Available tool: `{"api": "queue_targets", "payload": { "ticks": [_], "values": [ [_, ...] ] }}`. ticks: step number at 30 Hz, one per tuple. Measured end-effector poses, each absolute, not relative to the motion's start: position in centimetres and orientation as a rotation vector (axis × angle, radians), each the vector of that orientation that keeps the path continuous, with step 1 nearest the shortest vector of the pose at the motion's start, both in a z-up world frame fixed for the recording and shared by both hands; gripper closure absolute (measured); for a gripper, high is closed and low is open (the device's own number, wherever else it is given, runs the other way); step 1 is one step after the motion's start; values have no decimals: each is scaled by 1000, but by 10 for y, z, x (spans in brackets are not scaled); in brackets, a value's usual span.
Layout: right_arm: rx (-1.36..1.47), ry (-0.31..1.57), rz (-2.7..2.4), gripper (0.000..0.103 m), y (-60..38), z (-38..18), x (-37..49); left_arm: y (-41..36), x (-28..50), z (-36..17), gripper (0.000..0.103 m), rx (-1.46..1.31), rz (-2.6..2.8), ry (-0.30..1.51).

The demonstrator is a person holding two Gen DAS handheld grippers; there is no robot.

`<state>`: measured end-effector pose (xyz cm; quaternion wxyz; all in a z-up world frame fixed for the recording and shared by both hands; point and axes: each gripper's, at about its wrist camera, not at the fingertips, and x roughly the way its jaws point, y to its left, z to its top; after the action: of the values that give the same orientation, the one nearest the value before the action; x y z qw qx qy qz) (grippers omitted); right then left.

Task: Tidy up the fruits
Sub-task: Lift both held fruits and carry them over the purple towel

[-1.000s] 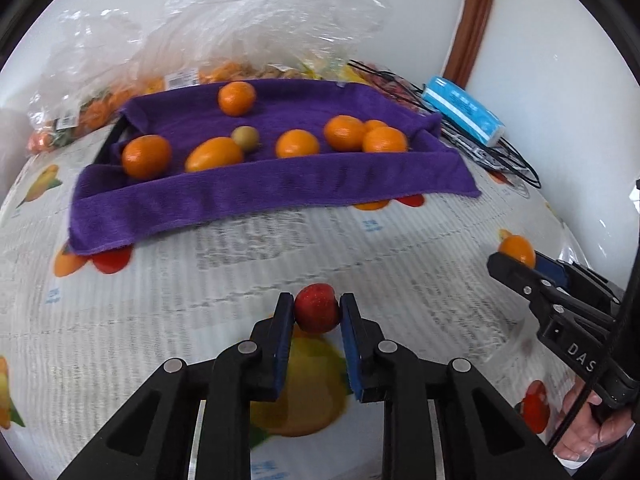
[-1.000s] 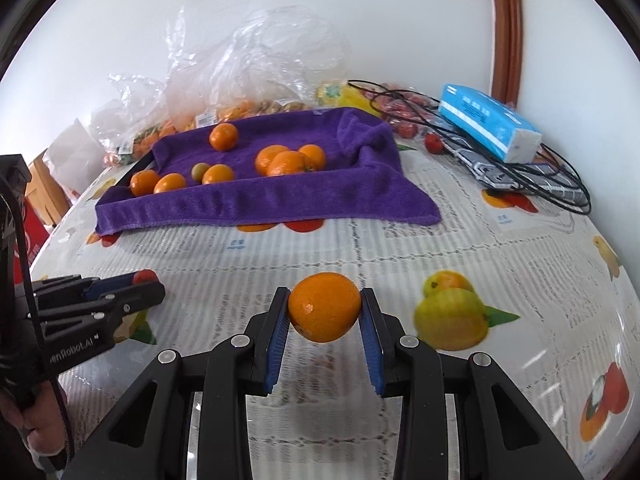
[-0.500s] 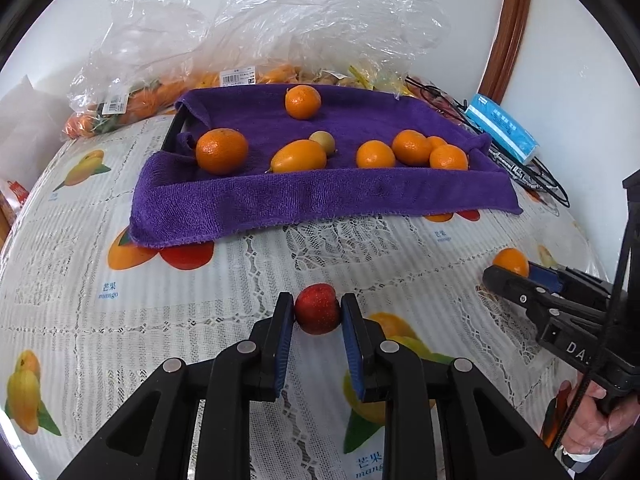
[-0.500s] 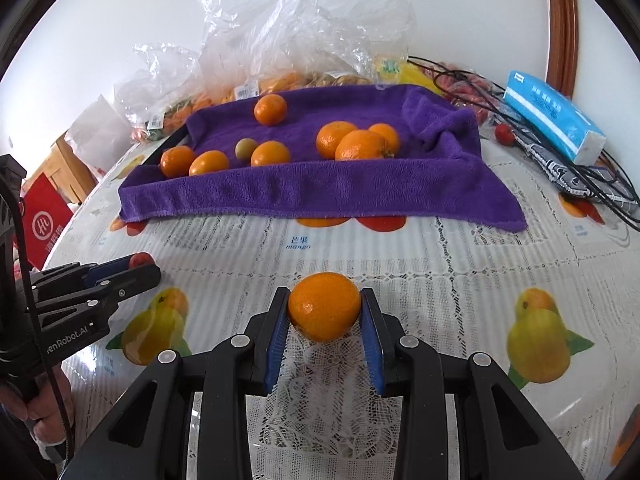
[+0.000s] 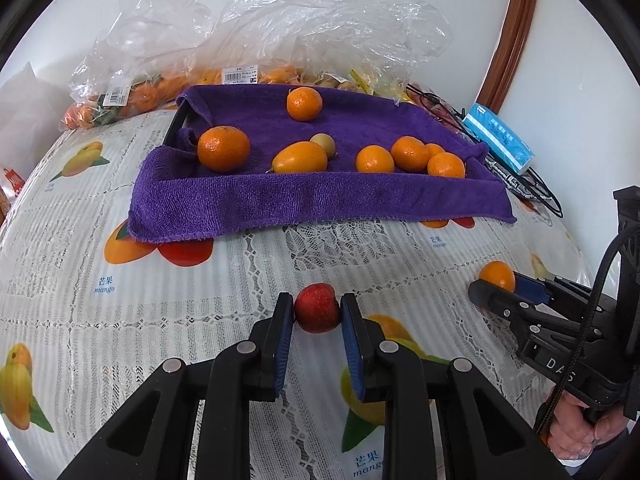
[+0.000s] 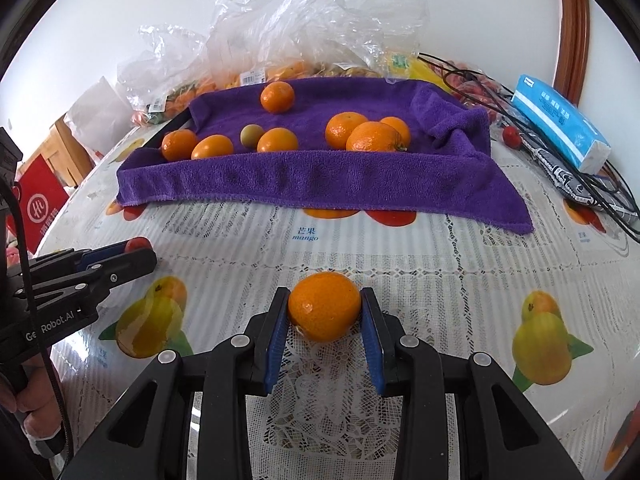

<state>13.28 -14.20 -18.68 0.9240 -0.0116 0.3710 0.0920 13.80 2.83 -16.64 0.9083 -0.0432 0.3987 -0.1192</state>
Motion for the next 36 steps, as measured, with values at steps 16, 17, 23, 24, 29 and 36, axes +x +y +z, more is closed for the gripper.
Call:
{"api": "queue_targets", "payload": {
  "ticks": [16,17,23,24,29,36],
  "values": [
    [-19,761,190,69,-142,-187,133,28,130,-159,80,-86,-255,769],
    [-18,760,190,69,-143,-187,133,29,130,-159,80,-85,-255,769],
    [-16,760,191,69,-143,-188,133,29,130,-160,80,-85,-255,769],
    [-15,760,191,69,-144,-188,133,29,130,-159,80,-86,-255,768],
    [-3,757,187,69,-146,-187,132,29,128,-158,80,-81,-256,757],
    [28,751,182,69,-150,-187,132,30,129,-159,80,-90,-249,761]
  ]
}}
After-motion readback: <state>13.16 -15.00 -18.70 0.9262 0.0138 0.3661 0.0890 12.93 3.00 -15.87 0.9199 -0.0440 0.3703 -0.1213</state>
